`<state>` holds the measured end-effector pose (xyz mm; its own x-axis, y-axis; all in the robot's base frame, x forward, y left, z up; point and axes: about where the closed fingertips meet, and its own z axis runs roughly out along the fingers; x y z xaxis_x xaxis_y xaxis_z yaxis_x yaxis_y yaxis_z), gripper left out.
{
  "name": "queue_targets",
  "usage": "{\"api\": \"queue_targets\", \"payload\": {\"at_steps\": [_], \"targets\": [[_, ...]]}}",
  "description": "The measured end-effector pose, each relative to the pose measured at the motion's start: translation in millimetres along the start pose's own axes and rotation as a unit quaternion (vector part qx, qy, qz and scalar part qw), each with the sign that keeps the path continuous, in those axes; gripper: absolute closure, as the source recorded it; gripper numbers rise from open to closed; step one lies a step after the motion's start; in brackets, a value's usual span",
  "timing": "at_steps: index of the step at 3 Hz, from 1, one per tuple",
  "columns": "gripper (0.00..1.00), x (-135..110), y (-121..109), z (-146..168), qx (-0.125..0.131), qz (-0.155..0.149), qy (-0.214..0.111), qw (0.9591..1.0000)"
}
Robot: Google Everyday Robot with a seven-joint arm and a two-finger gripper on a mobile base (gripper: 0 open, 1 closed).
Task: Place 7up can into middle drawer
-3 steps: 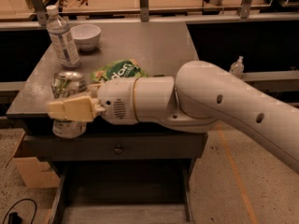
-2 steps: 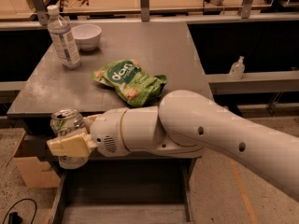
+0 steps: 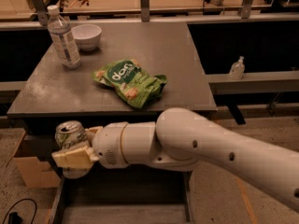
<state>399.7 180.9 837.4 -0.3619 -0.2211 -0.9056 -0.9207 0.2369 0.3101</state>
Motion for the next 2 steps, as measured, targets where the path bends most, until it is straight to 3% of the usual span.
{"api": "queue_targets", "payload": {"at_steps": [1, 2], "targets": [[1.0, 68, -19, 28, -0.002, -0.044, 0.024, 0.9987], [1.0, 134, -43, 54, -0.001, -0.093, 0.062, 0.9937]]}}
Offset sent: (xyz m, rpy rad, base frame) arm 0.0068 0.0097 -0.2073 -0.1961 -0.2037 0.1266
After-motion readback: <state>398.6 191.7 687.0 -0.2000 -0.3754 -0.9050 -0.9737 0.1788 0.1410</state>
